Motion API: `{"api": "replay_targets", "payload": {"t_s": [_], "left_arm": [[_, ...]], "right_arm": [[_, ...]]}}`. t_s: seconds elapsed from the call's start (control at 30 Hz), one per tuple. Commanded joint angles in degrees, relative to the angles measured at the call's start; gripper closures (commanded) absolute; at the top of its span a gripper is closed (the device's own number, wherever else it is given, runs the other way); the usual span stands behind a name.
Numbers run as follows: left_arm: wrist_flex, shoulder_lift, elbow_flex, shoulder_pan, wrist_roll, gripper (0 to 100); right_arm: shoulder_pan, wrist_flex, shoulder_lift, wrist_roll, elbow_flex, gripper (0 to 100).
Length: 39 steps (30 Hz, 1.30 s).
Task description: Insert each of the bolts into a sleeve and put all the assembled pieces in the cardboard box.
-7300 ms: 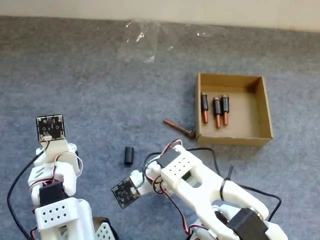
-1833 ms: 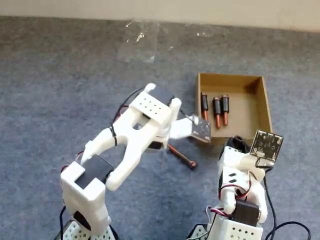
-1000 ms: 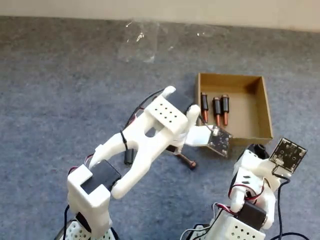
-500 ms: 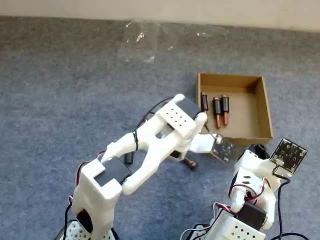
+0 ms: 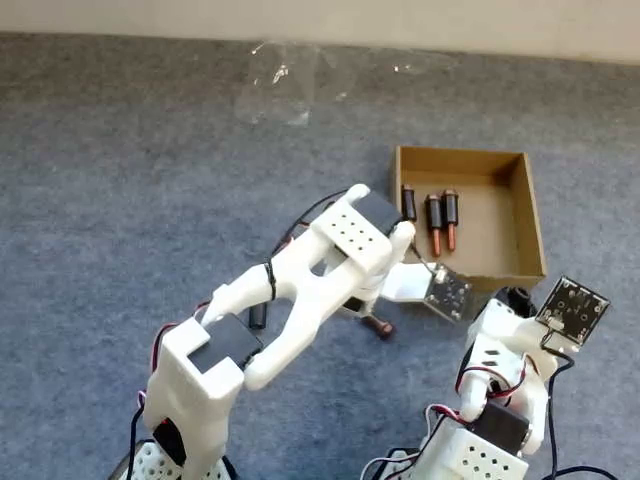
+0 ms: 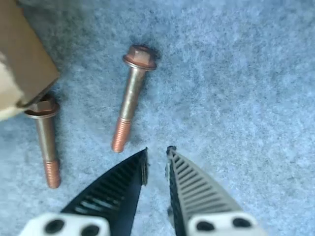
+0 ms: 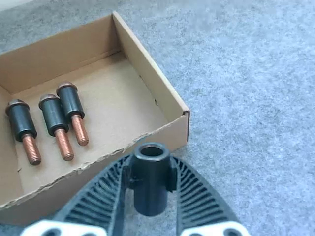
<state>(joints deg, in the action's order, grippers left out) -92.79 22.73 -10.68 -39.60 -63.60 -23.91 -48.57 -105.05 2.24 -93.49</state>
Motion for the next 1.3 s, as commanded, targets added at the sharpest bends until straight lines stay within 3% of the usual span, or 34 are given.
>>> {"api": "replay_targets", "payload": {"t_s": [0.0,0.33,0.83,1.27], "left_arm": [[1.8,-0.7,-2.5,-3.4,-0.1,92],[2.5,-0.7,-2.1,-5.1,-0.1,92],[13.3,7.6,-2.5,-5.0,-0.4,92],[13.2,8.1,-3.8,-7.1,0.0,92]], "right_arm": [[-0.4,2.5,-0.4,0.4,0.7,99.3],[-0.4,2.3,-0.4,0.3,0.7,99.3],[0.6,2.3,-0.4,0.2,0.6,99.3],[1.3,2.3,-0.4,0.2,0.6,99.3]]}}
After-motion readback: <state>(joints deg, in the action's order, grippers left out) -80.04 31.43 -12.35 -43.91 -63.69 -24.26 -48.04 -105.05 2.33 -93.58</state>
